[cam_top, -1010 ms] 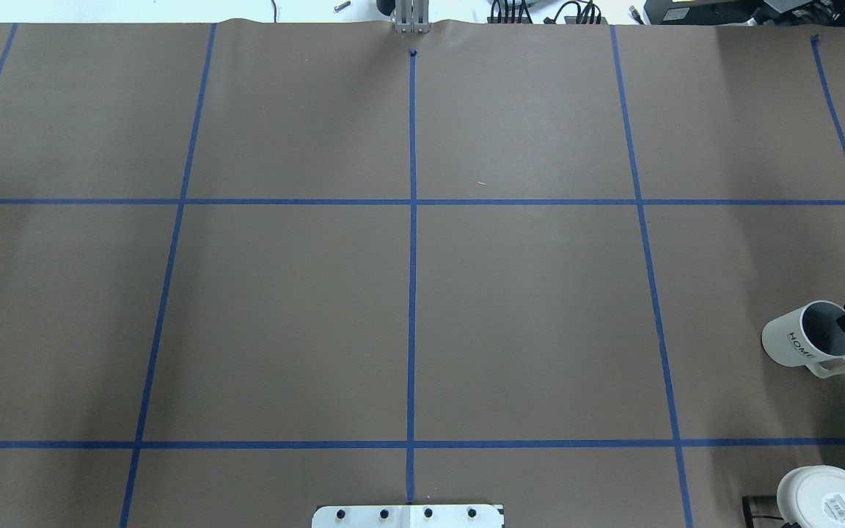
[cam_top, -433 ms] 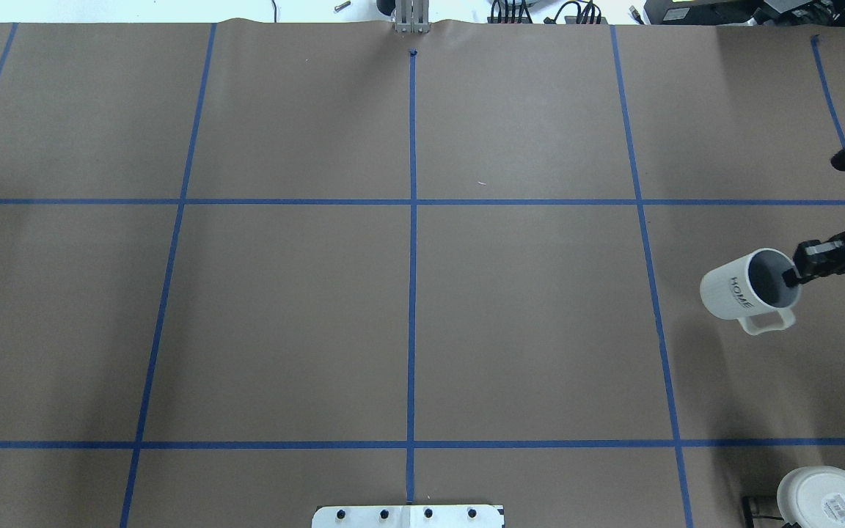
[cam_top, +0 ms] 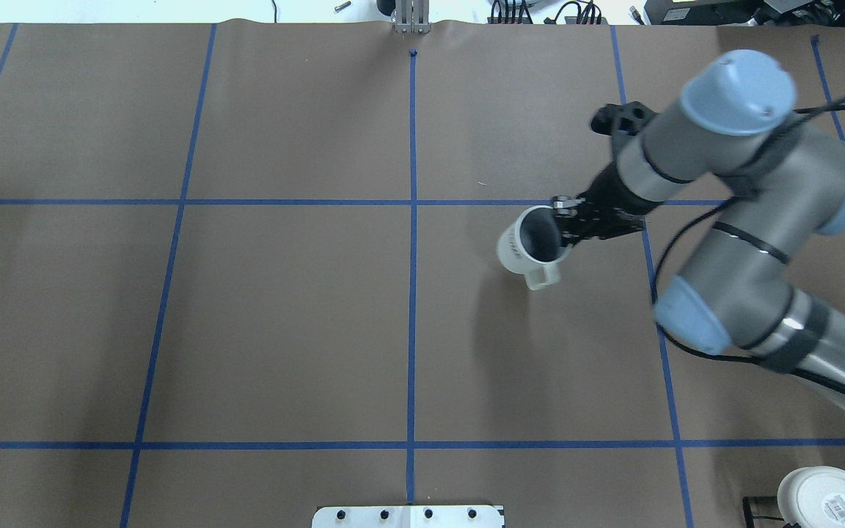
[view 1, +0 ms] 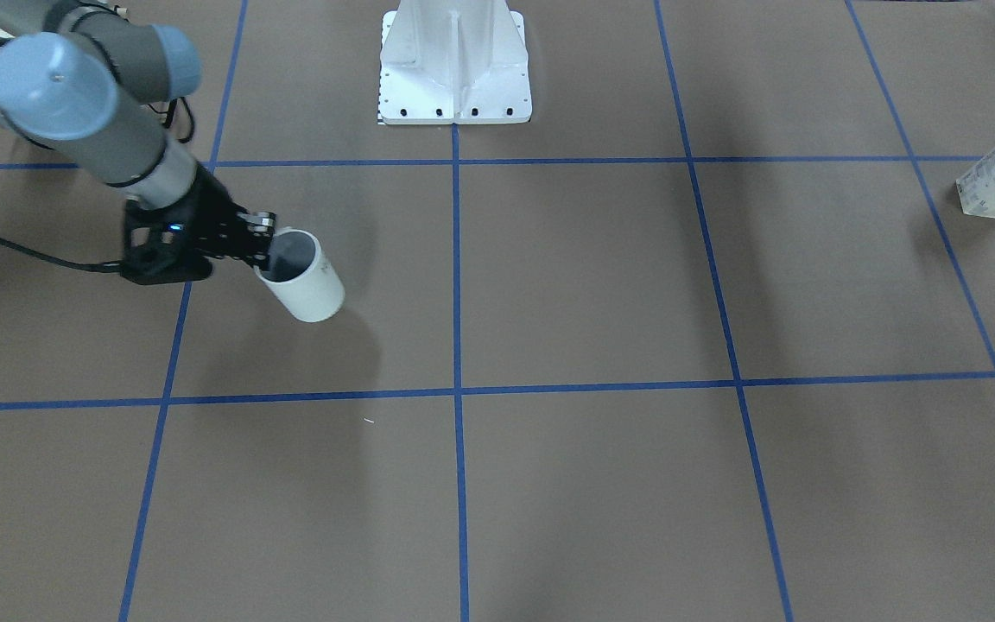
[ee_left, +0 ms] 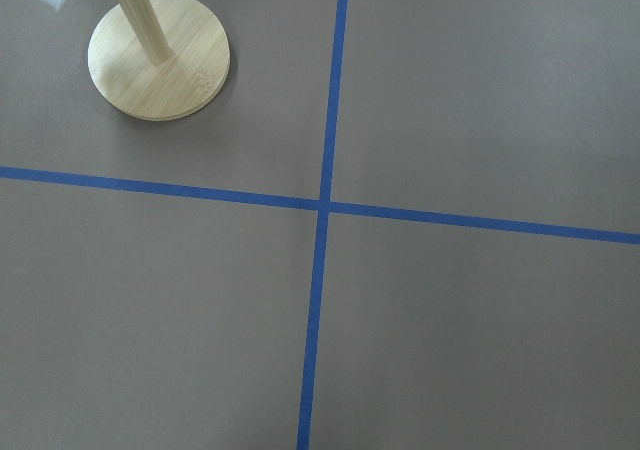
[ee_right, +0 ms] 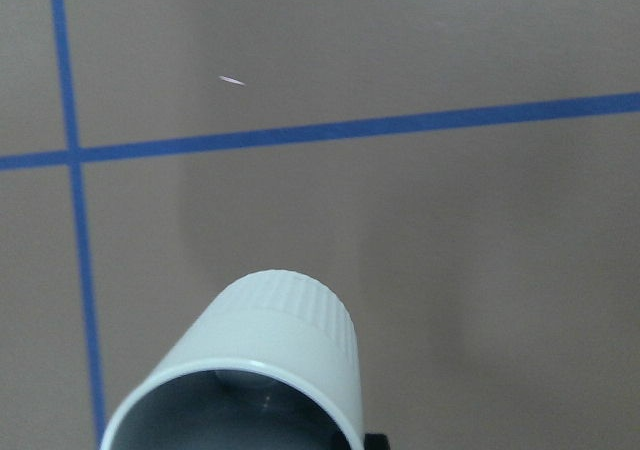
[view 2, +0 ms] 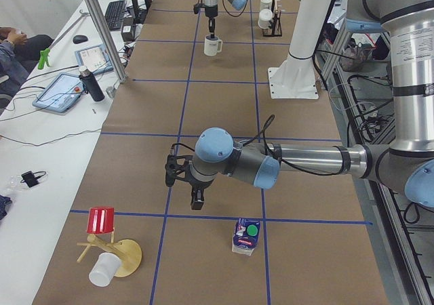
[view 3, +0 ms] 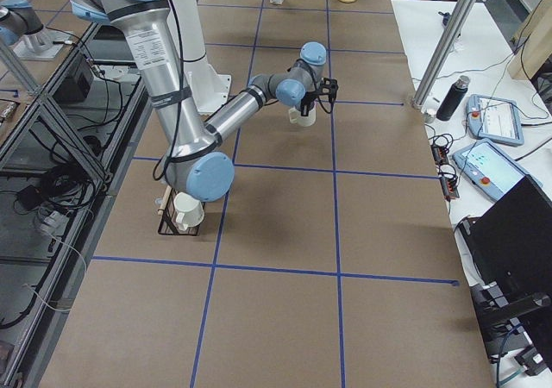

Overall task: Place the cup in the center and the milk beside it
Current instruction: 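Carry the white mug with the right gripper to the table center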

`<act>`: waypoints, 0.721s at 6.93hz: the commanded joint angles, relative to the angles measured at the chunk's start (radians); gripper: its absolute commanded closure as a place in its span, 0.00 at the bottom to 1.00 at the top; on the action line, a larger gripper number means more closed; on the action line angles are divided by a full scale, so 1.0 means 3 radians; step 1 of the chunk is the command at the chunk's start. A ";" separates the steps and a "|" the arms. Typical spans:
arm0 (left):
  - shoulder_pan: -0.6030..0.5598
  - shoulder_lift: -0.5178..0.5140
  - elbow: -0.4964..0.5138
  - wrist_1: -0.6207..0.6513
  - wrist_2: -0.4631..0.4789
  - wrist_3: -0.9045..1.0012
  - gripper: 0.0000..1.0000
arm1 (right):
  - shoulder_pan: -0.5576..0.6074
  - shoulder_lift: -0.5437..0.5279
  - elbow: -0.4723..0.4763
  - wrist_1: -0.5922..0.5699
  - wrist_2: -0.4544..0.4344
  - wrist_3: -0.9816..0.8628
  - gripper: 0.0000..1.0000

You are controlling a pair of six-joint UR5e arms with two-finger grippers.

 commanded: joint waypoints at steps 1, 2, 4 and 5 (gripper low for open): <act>0.0000 0.0000 0.0003 -0.0041 0.0004 -0.0015 0.02 | -0.0235 0.1059 -0.0886 -0.0206 -0.0262 0.0772 1.00; 0.0000 -0.0005 0.0008 -0.0092 0.0014 -0.0005 0.02 | -0.0251 0.1355 -0.1351 0.0018 -0.0277 0.1100 1.00; 0.0000 0.0005 0.0064 -0.0092 0.0019 0.0031 0.02 | -0.0317 0.1399 -0.1504 0.0132 -0.0333 0.1211 0.80; -0.0010 0.0152 -0.0006 -0.0138 0.0019 0.0041 0.02 | -0.0312 0.1409 -0.1504 0.0138 -0.0354 0.1206 0.29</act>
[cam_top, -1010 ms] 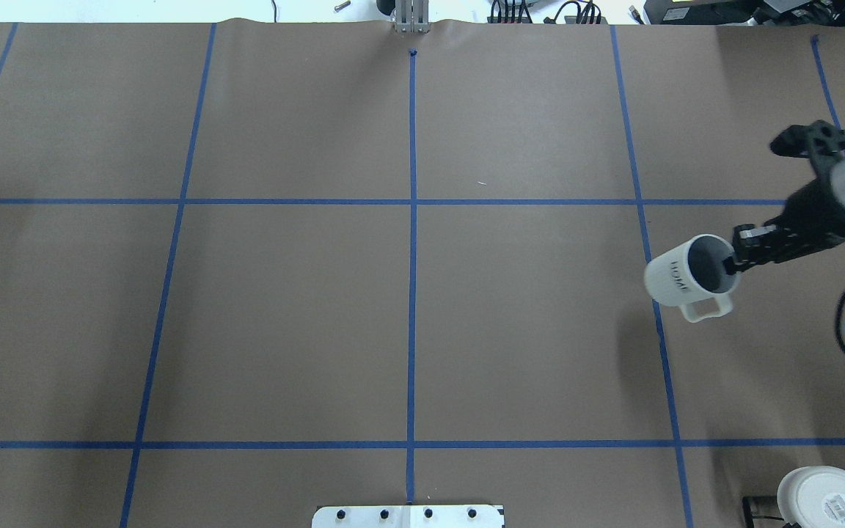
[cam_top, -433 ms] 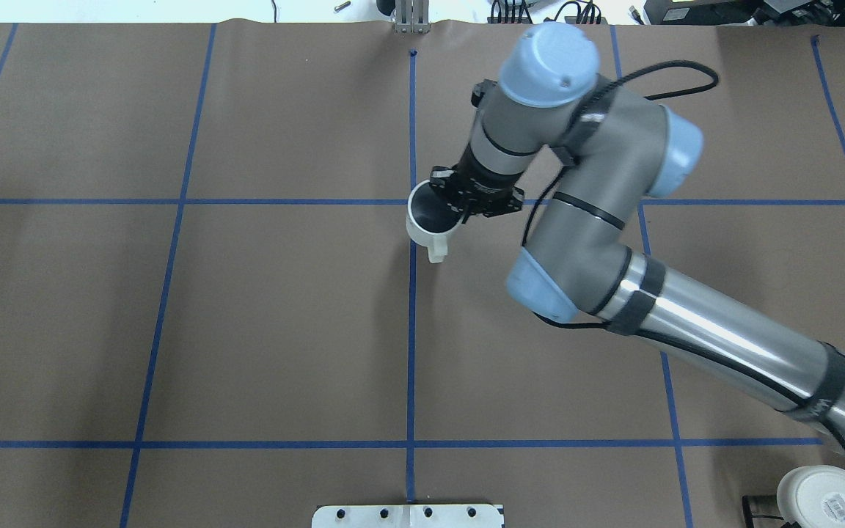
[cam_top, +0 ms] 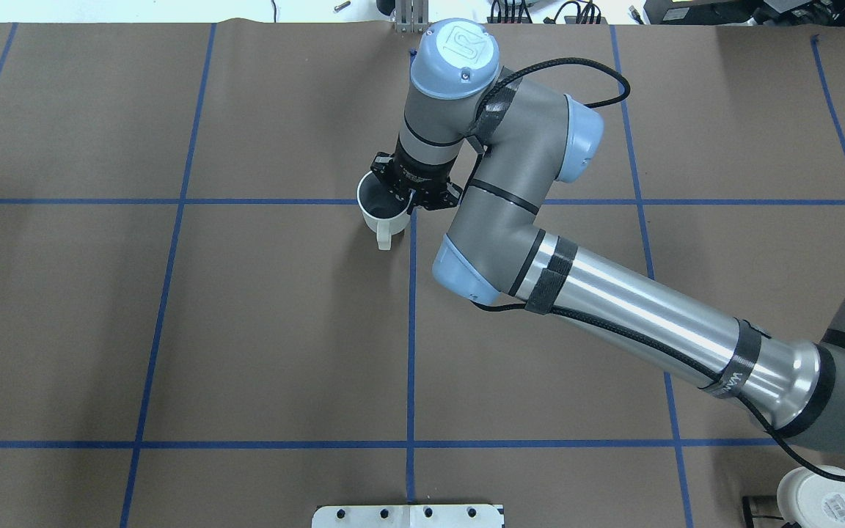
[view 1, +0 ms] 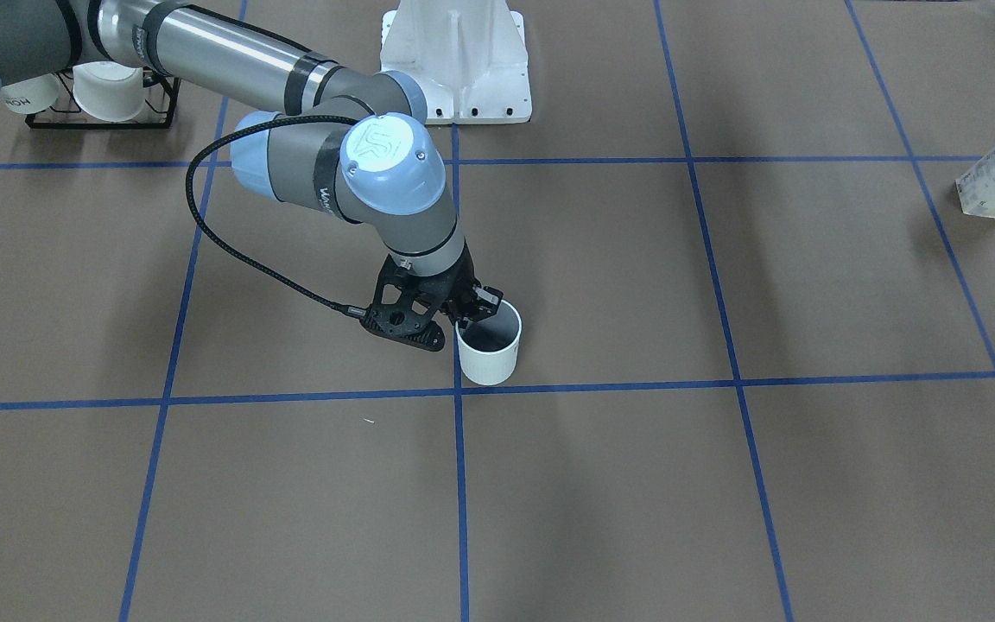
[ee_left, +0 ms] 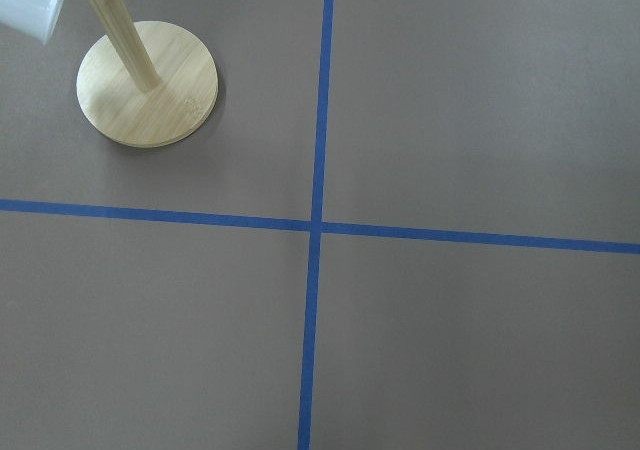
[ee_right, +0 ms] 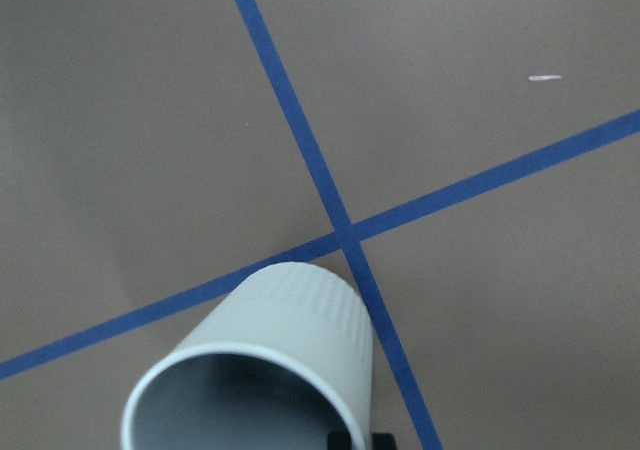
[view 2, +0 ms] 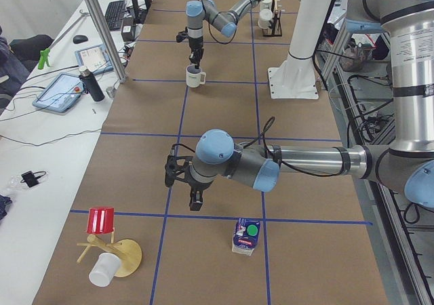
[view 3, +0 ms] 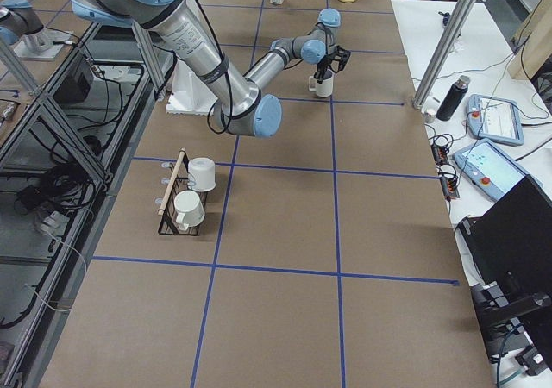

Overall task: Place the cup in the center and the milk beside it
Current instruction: 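Carry the white mug with the right gripper to the table center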

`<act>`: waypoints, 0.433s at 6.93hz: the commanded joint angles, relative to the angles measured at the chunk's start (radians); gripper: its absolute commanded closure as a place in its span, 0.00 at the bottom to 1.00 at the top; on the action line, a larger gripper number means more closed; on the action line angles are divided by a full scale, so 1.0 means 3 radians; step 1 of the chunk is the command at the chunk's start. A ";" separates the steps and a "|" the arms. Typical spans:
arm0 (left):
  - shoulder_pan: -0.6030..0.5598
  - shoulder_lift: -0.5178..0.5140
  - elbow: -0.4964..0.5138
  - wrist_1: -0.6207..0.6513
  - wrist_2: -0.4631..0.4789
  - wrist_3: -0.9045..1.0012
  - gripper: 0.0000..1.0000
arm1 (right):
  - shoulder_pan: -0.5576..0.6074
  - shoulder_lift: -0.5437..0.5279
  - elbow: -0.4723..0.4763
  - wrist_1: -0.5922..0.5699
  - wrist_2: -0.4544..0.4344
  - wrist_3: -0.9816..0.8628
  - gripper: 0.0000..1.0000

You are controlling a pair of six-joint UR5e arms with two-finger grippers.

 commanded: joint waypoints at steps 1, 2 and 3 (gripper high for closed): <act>-0.0033 0.0437 -0.0086 -0.0359 0.0036 0.0312 0.02 | 0.0069 0.0034 -0.0012 0.0045 -0.0029 0.0013 0.00; -0.0079 0.0698 -0.0107 -0.0499 0.0077 0.0553 0.02 | 0.0216 0.0039 0.0029 0.0090 0.0063 -0.0038 0.00; -0.0110 0.0847 -0.0112 -0.0562 0.0083 0.0723 0.02 | 0.0223 0.0003 0.0029 0.0167 0.0074 -0.0043 0.00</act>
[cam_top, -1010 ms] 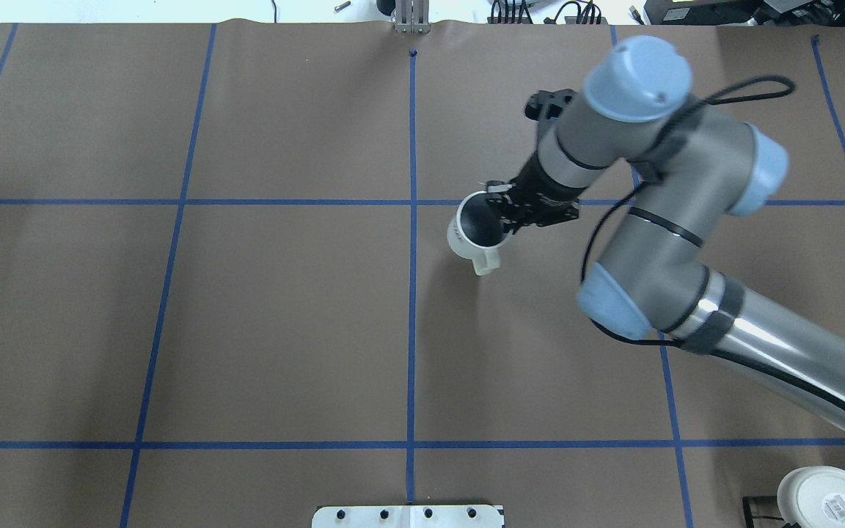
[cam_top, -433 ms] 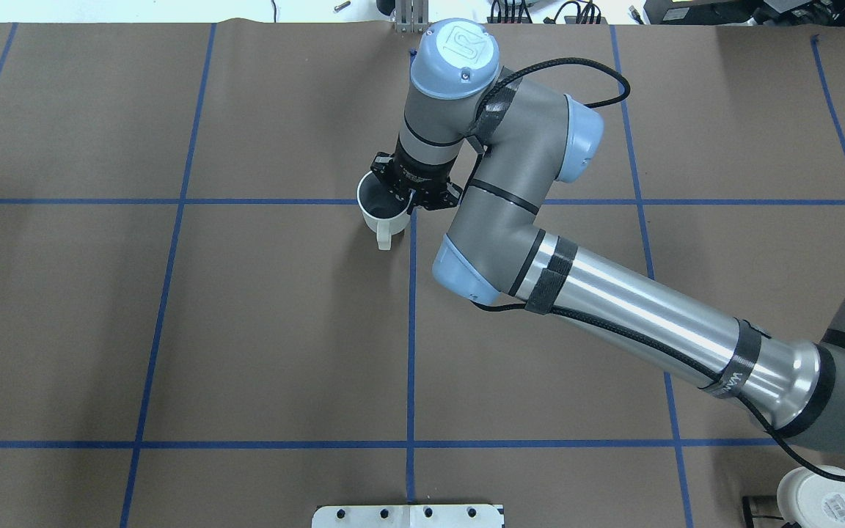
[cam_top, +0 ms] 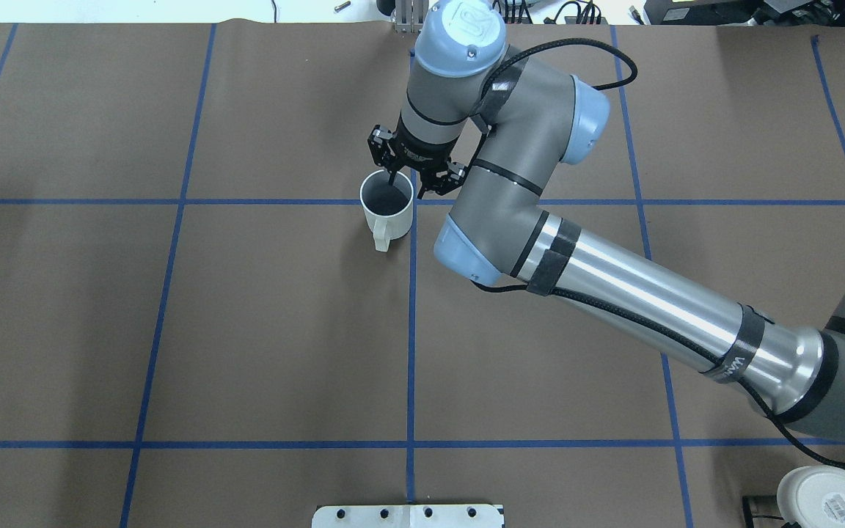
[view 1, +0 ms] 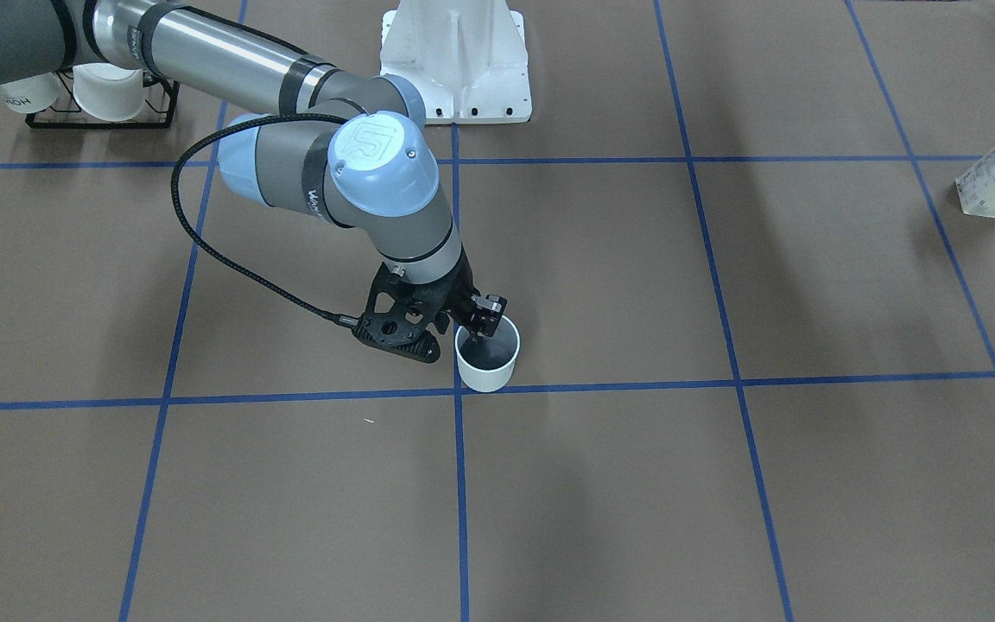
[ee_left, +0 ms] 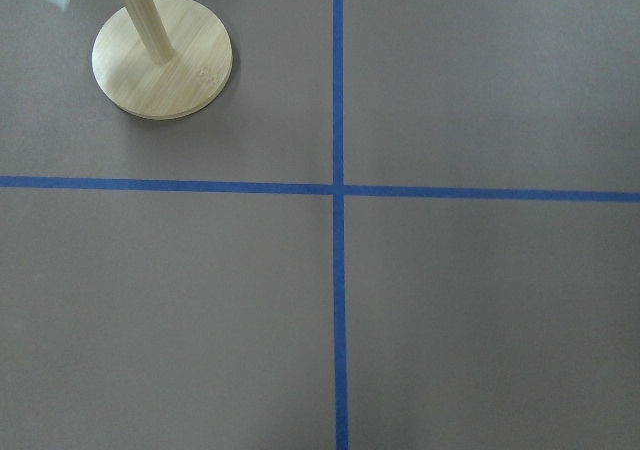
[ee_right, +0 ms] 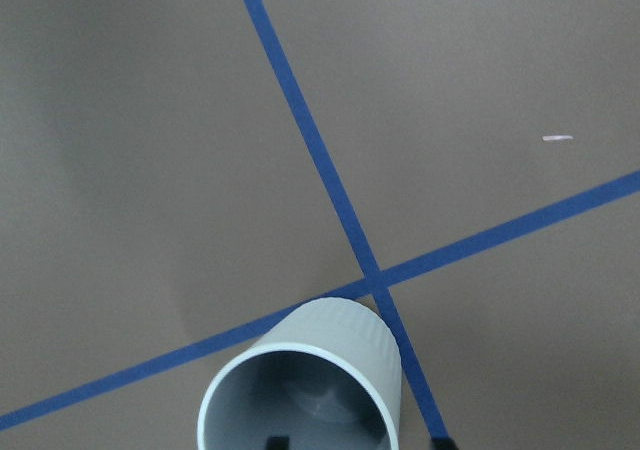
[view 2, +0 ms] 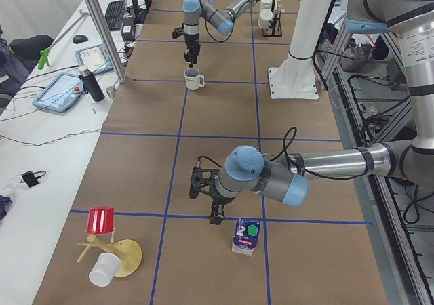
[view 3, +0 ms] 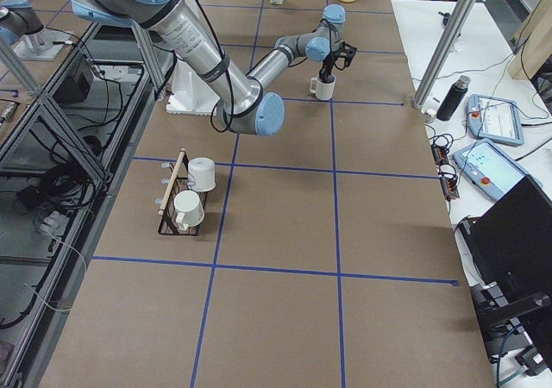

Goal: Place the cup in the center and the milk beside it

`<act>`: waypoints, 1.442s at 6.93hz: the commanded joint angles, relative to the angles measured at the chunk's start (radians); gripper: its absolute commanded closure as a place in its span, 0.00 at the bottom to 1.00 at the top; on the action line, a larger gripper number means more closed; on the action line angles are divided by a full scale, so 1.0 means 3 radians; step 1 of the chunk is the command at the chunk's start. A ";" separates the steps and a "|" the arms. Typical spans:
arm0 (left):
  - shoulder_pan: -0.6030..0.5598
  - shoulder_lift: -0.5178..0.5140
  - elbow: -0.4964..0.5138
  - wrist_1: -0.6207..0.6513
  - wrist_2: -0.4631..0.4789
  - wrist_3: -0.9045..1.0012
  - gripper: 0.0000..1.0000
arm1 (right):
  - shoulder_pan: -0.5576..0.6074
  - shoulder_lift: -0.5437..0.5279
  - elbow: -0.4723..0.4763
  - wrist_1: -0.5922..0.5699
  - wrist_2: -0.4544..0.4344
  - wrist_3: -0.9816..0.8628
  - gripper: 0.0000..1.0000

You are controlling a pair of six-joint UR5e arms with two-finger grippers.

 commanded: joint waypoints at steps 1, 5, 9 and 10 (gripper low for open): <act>-0.0035 0.0329 -0.0002 -0.0133 0.0106 0.0285 0.02 | 0.0058 -0.0033 0.0020 0.0111 0.0035 -0.0015 0.00; -0.0009 0.0407 0.0198 -0.0143 0.0096 0.0352 0.02 | 0.0027 -0.0120 0.0116 0.0121 0.0020 -0.0020 0.00; 0.0016 0.0335 0.0356 -0.0118 -0.0011 0.0271 0.07 | 0.0027 -0.0176 0.0204 0.0121 0.0030 -0.0020 0.00; 0.0022 0.0335 0.0356 -0.0118 -0.0036 0.0265 0.14 | 0.0027 -0.0176 0.0209 0.0121 0.0030 -0.0015 0.00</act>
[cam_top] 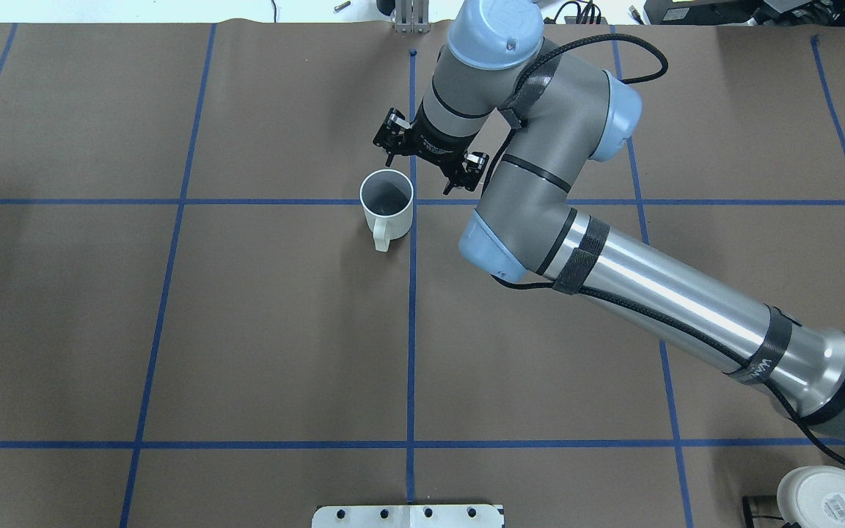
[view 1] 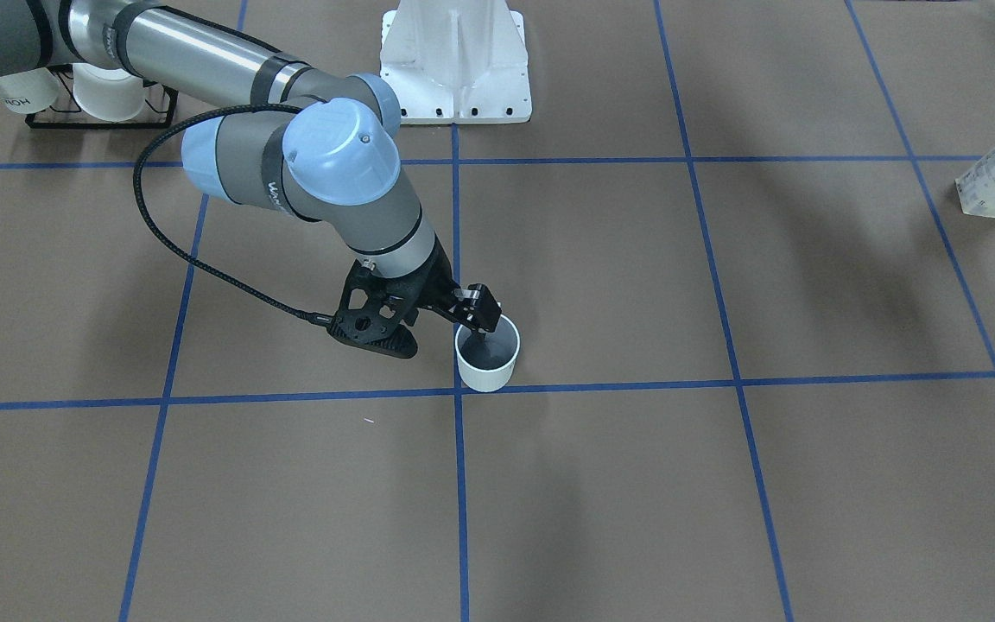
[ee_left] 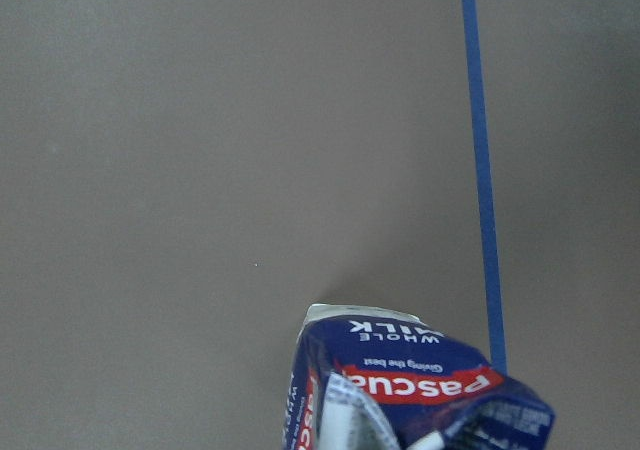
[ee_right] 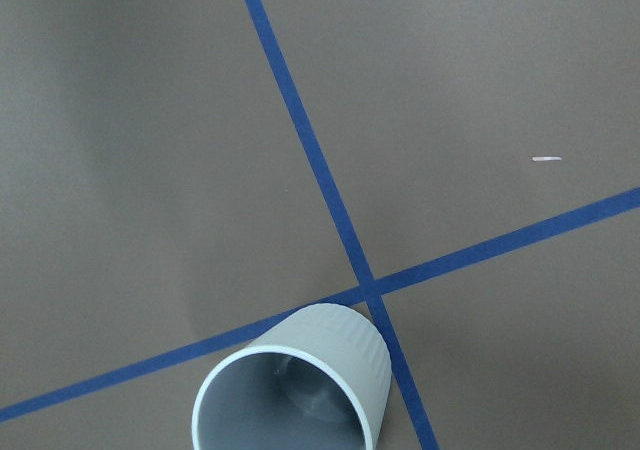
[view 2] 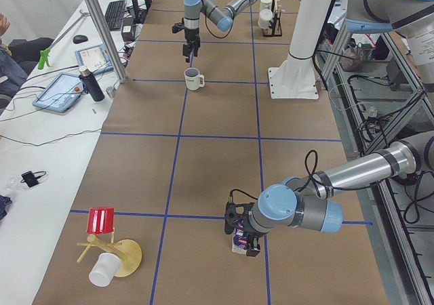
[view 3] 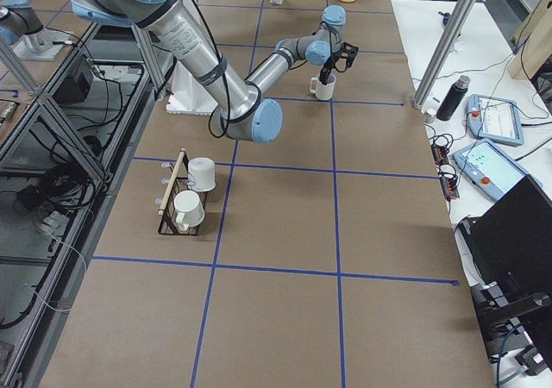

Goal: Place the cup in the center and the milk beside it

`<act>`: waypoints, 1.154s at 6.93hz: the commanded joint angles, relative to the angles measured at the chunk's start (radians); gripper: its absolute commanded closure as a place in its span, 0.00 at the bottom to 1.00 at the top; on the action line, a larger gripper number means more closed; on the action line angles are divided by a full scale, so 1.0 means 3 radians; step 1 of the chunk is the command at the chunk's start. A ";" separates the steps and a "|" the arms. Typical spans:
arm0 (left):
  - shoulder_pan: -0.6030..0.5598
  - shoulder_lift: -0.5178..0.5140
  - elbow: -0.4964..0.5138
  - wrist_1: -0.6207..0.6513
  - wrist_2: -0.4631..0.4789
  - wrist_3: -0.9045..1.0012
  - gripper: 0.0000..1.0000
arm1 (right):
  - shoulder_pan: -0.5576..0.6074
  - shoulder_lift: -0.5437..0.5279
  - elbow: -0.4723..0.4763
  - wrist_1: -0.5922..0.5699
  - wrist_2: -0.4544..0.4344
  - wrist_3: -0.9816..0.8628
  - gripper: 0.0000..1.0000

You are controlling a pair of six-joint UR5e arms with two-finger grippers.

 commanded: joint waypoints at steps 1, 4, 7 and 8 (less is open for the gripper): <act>0.0012 -0.0013 0.0005 0.0003 -0.0063 -0.0073 0.33 | 0.0000 -0.0013 0.0029 0.0001 0.0000 0.0004 0.00; 0.0013 -0.0165 -0.0213 0.0013 -0.0317 -0.0257 1.00 | 0.0000 -0.0166 0.0308 -0.0014 0.0010 0.0004 0.00; 0.0139 -0.1276 -0.0358 0.0801 -0.0354 -0.0794 1.00 | 0.0244 -0.0997 0.1100 -0.0050 0.0036 -0.0133 0.00; 0.0307 -0.1807 -0.0353 0.1267 -0.0324 -0.1023 1.00 | 0.0412 -0.1243 0.1229 -0.0050 0.0112 -0.0392 0.00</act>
